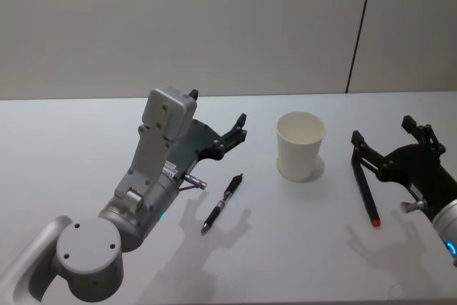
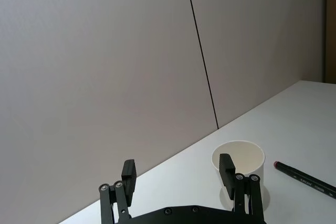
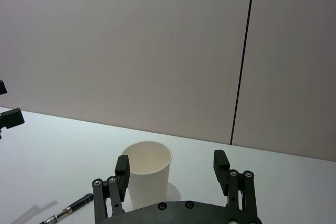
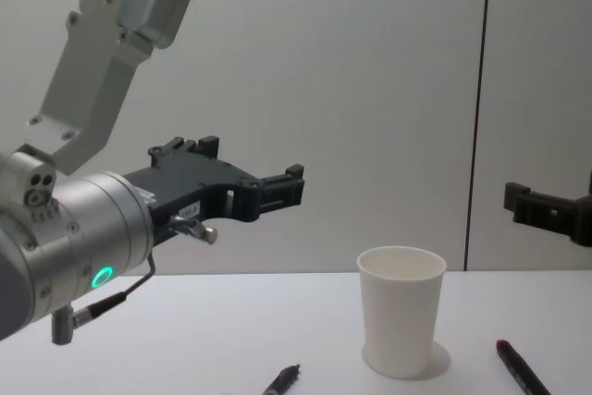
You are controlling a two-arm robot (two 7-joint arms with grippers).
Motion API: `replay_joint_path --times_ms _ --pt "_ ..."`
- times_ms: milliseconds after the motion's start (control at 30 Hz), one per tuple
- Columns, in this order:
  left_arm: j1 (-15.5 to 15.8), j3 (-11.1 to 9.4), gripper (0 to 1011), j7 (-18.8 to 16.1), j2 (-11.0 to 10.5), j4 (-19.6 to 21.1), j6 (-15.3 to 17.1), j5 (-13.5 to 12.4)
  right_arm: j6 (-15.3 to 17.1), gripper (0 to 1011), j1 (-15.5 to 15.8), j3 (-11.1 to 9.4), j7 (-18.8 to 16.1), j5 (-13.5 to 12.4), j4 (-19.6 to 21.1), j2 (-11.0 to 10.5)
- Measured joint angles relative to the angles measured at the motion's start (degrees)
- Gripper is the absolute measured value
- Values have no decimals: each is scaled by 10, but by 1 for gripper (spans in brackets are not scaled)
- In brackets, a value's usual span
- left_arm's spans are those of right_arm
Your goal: Place the pen into the pen holder.
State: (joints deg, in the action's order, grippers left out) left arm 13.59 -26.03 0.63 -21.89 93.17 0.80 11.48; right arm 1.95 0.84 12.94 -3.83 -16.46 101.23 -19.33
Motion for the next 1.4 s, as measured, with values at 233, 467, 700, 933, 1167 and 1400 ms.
replay_joint_path --times_ms 233,467,700,933,1167,1400 --pt "0 0 1009 0 0 0 0 0 0 1001 0 0 0 0 0 0" --pt "0 0 1009 0 0 0 0 0 0 1001 0 0 0 0 0 0" --pt "0 0 1009 0 0 0 0 0 0 1001 0 0 0 0 0 0" --pt "0 0 1008 0 0 0 0 0 0 1002 0 0 0 0 0 0" --pt "0 0 1009 0 0 0 0 0 0 1001 -7 -3 -2 0 -9 1" --pt "0 0 1009 0 0 0 0 0 6 1001 -29 -7 1 0 -41 9"
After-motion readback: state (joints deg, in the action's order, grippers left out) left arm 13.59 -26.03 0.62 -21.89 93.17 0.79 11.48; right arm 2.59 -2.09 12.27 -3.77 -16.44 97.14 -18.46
